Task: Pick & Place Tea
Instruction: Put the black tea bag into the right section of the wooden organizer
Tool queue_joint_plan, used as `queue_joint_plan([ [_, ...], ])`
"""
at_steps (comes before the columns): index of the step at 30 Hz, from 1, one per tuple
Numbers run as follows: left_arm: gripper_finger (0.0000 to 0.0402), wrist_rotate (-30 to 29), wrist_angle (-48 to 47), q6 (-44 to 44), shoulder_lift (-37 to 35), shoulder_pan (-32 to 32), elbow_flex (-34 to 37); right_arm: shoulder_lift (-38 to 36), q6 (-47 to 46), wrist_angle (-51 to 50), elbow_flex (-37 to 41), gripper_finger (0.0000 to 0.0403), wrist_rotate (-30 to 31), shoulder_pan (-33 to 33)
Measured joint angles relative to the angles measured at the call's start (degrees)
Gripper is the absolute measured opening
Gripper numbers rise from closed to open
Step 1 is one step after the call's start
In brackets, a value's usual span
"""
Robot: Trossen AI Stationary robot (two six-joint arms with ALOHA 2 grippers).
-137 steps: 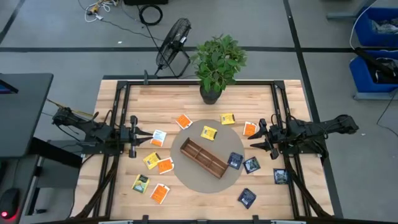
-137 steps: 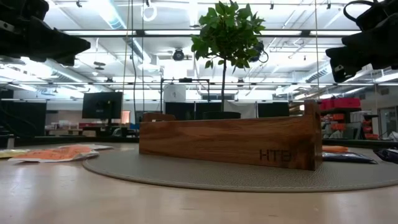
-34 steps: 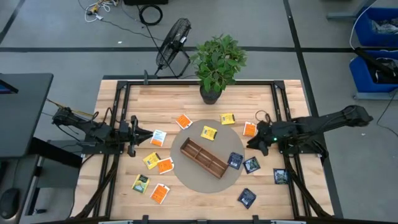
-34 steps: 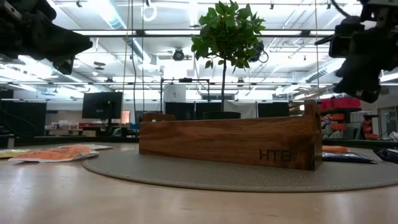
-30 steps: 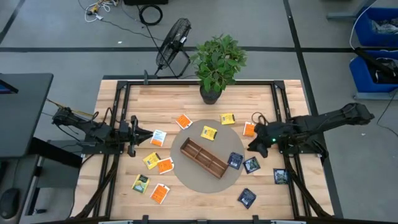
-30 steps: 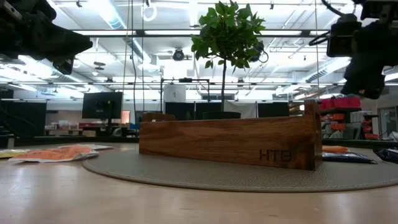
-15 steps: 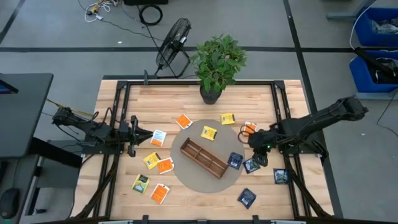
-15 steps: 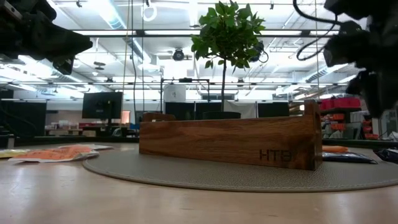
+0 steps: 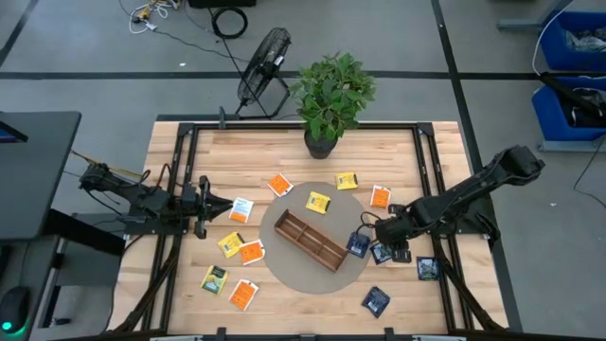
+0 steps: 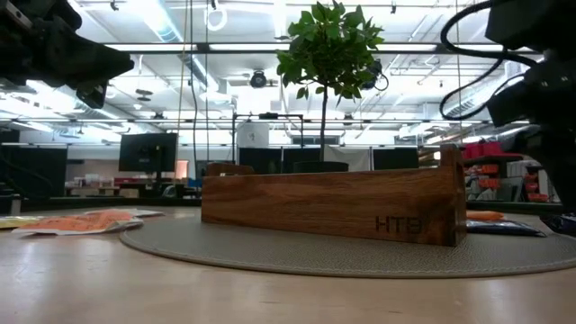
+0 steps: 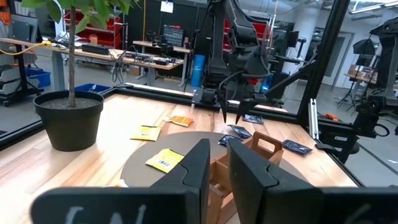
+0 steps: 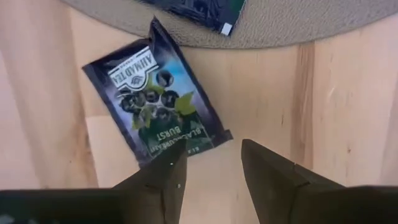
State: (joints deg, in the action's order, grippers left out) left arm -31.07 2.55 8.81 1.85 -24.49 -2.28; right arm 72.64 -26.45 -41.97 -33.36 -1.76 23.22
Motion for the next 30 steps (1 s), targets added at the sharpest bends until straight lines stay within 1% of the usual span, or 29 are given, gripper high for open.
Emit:
queue_joint_plan([
  [5,0.0058,0.0,-0.36,0.01,0.02,0.0,0.0,2.01,-0.68,3.35,0.0,0.0162,3.28,1.04],
  [8,0.0058,0.0,-0.38,0.01,0.02,0.0,0.0,3.53,-1.55,5.23,0.0,0.0162,3.12,1.39],
  [12,0.0058,0.0,-0.38,0.03,0.02,0.0,0.0,5.45,-2.08,5.31,0.0,0.0162,2.19,2.35],
  [18,0.0058,0.0,-0.38,0.79,0.02,0.0,0.0,5.56,-1.74,5.2,0.0,0.0162,2.41,2.93],
  [23,0.0058,0.0,-0.38,1.03,0.02,0.0,0.0,5.27,-2.36,1.3,-1.32,0.0162,6.18,2.65],
  [27,0.0058,0.0,-0.36,1.01,0.02,0.0,0.0,5.27,-1.37,-4.79,-6.24,0.0162,8.77,2.62],
  [30,0.0058,0.0,-0.36,1.01,0.02,0.0,0.0,5.22,-1.31,-7.73,-9.89,0.0162,8.71,2.63],
])
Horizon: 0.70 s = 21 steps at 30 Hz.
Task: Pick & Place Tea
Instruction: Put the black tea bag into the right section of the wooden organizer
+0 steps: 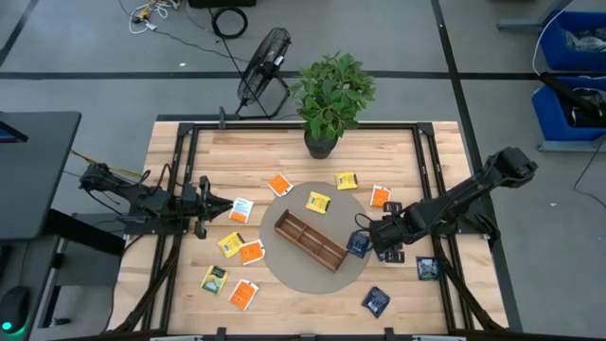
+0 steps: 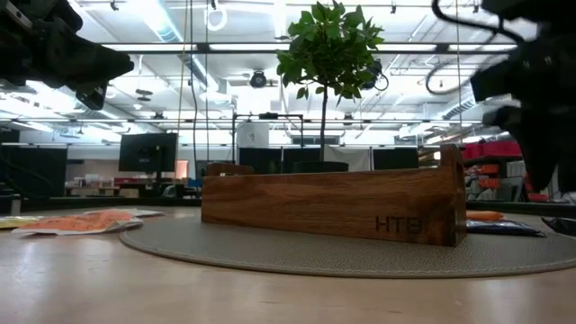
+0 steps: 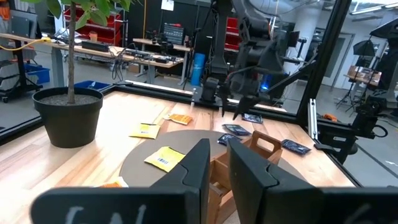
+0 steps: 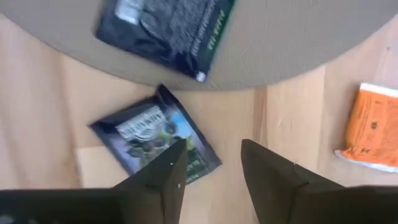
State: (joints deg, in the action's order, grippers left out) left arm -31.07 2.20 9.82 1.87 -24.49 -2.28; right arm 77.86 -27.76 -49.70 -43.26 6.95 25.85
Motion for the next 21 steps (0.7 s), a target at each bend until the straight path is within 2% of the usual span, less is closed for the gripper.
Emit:
queue_joint_plan([
  [7,0.0058,0.0,-0.02,-0.02,0.0,0.0,0.0,-0.04,-6.93,0.31,2.06,0.0162,-1.95,3.69],
  [13,0.0058,0.0,-0.56,-0.13,0.0,0.0,0.0,-0.04,-12.18,4.72,6.46,0.0169,-0.14,7.06],
  [17,0.0058,0.0,-0.76,-0.12,0.0,0.0,0.0,-0.04,-13.74,6.13,7.82,0.0185,3.67,7.36],
  [21,0.0058,0.0,-0.76,-0.11,0.0,0.0,0.0,0.05,-13.65,7.35,8.59,0.0204,3.85,7.35],
])
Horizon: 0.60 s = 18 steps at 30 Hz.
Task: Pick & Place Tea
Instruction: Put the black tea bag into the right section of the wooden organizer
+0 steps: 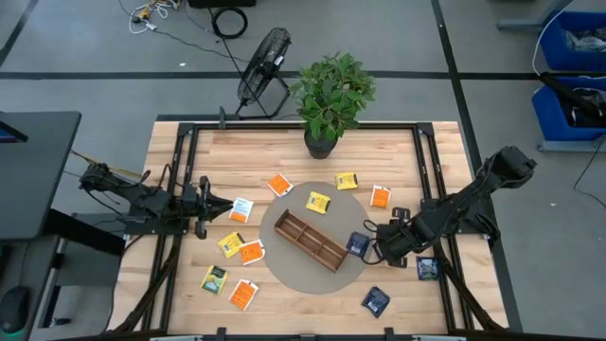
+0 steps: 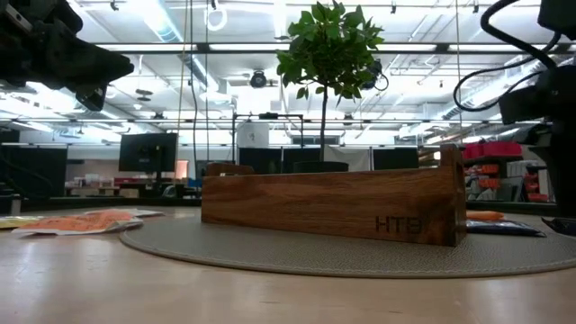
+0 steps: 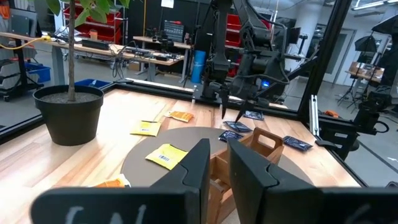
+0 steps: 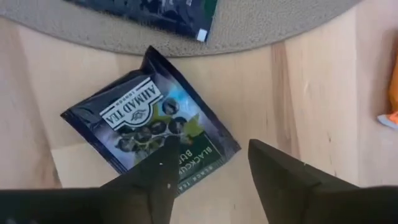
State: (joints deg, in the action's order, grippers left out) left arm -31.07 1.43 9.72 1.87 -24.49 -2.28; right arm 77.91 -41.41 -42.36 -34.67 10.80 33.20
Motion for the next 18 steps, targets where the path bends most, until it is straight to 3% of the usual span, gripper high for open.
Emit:
queue_joint_plan([
  [10,0.0058,0.0,0.02,0.13,0.0,0.0,0.0,0.37,-0.36,7.64,3.88,0.0211,-1.27,-0.01],
  [18,0.0058,0.0,0.02,0.08,0.0,0.0,0.0,0.26,-1.44,7.67,3.96,0.0127,-3.26,-0.14],
])
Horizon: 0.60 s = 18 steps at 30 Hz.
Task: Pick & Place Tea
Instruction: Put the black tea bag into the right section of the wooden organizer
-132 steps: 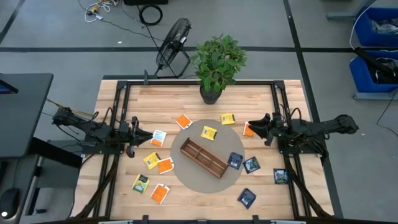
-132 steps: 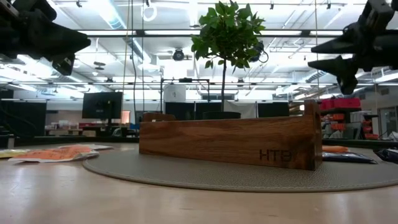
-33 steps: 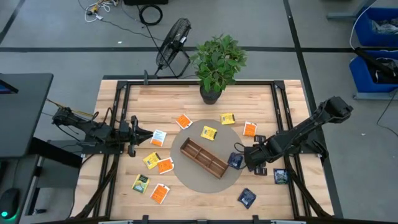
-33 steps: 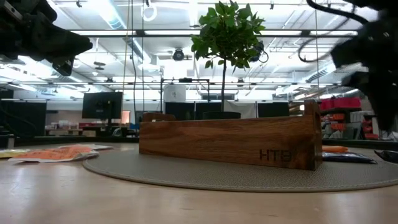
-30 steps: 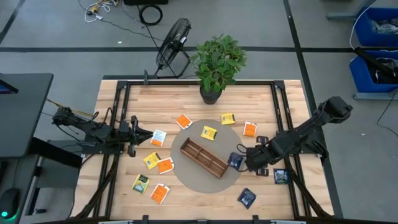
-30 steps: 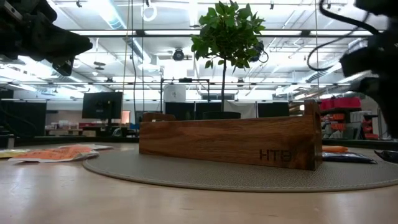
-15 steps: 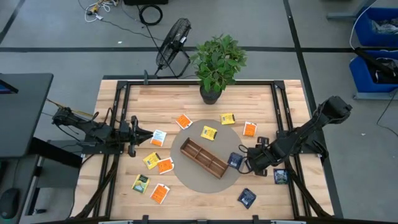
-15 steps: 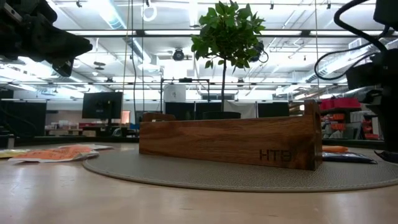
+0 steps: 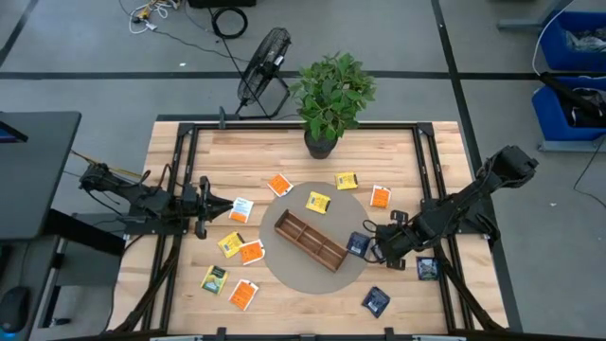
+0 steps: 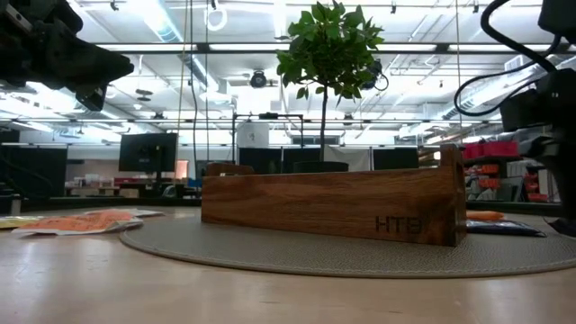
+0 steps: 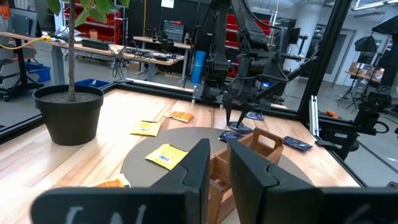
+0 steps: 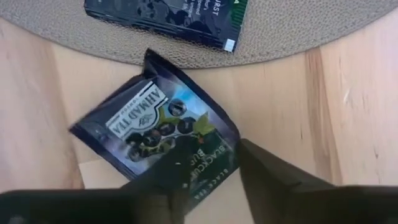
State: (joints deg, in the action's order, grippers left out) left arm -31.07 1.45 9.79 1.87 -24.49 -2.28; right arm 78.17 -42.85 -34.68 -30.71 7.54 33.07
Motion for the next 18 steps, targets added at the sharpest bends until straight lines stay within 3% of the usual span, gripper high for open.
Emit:
queue_joint_plan([
  [8,0.0058,0.0,0.0,-0.01,0.0,0.0,0.0,-0.67,1.71,-7.89,-4.08,0.0014,-3.18,-1.8],
  [18,0.0058,0.0,0.04,-0.08,0.0,0.0,0.0,-0.8,-0.65,-16.79,-11.64,0.0004,-2.33,-5.85],
])
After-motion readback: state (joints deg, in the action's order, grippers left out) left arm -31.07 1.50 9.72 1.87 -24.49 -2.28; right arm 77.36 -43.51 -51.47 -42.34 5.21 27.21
